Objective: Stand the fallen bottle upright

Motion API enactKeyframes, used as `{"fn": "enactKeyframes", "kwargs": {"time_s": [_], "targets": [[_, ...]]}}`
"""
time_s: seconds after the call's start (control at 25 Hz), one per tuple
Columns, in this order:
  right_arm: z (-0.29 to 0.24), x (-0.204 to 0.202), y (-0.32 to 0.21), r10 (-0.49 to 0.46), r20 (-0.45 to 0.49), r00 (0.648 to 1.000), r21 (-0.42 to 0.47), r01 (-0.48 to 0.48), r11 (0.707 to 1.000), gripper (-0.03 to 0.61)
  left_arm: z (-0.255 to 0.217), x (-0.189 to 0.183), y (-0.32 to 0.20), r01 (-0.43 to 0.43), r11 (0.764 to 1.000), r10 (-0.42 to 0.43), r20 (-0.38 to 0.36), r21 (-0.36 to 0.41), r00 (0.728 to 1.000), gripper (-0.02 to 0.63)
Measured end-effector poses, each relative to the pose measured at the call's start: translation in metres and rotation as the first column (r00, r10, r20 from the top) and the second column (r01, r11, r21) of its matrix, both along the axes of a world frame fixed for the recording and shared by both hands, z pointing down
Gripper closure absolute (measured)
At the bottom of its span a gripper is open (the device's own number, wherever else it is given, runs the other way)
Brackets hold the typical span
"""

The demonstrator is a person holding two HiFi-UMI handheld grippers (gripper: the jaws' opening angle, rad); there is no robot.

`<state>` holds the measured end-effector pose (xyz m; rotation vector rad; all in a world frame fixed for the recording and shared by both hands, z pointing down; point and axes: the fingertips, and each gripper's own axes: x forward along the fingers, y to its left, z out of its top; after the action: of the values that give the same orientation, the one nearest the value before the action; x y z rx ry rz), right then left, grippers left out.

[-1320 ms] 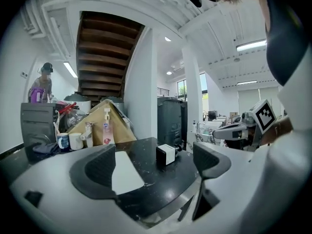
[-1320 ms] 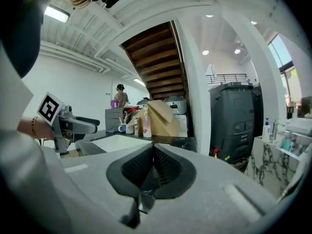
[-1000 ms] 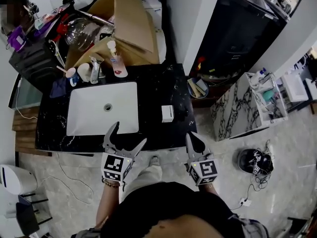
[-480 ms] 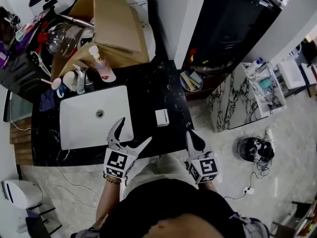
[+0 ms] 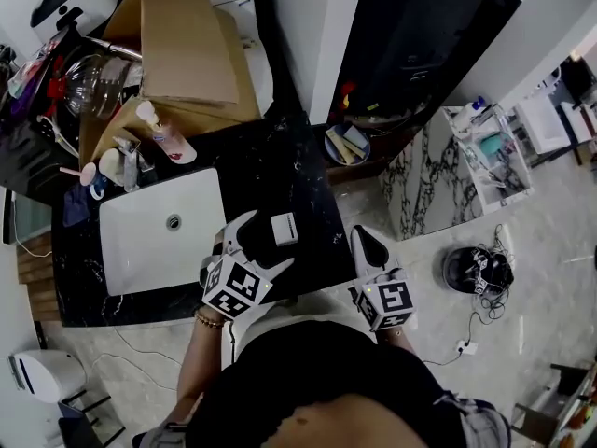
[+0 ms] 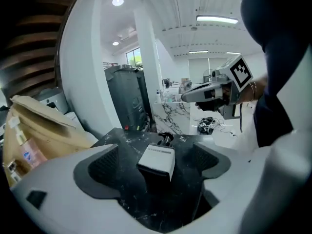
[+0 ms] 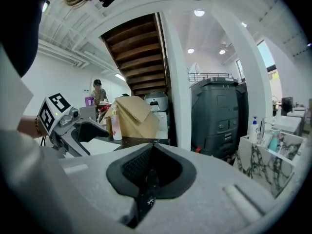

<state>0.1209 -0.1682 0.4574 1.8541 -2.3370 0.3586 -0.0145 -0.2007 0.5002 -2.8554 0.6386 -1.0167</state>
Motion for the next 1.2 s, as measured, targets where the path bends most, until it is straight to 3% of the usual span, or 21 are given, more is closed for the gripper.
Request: {"fn": "enactKeyframes", "kwargs": {"time_s": [0.2,0.44,0.52,0.68,0.8,0.88,0.92,1.08,1.2], "targets": [[-0.006,0.019,-0.013,0.018,0.005,1.0,0.017,-0.018,1.0,0.574,0.009,0.031,-0.007,-0.089,0.994,0.094,0.081,-0.057,0.992,0.141],[0.0,0.039,-0.014,0.047,0.01,0.999,-0.001,-0.047,0.999,0.575,0.022,0.061,-0.011,-0.191,0.977,0.208,0.243,-0.094,0.947,0.143],[0.0,0.045,-0.013,0.063,0.009,0.998,-0.001,-0.063,0.998,0.574,0.029,0.07,-0.011,-0.239,0.964,0.264,0.308,-0.116,0.914,0.144],[0.001,0.063,-0.006,0.123,0.011,0.992,0.006,-0.123,0.992,0.575,0.052,0.085,-0.009,-0.325,0.93,0.368,0.439,-0.173,0.82,0.146],[0.004,0.079,0.005,0.181,0.015,0.983,-0.004,-0.181,0.984,0.574,0.077,0.088,-0.003,-0.353,0.887,0.46,0.517,-0.297,0.722,0.155],[0.006,0.088,0.013,0.214,0.016,0.977,-0.015,-0.214,0.977,0.575,0.092,0.085,-0.005,-0.346,0.873,0.487,0.569,-0.344,0.663,0.206],[0.008,0.091,0.018,0.228,0.016,0.974,-0.02,-0.227,0.974,0.575,0.096,0.085,-0.007,-0.341,0.869,0.493,0.584,-0.358,0.645,0.278],[0.014,0.102,0.032,0.266,0.018,0.964,-0.04,-0.265,0.963,0.575,0.101,0.088,-0.006,-0.361,0.844,0.536,0.607,-0.397,0.587,0.278],[0.015,0.103,0.036,0.275,0.022,0.961,-0.045,-0.274,0.961,0.574,0.106,0.094,-0.004,-0.376,0.837,0.547,0.616,-0.397,0.567,0.281]]}}
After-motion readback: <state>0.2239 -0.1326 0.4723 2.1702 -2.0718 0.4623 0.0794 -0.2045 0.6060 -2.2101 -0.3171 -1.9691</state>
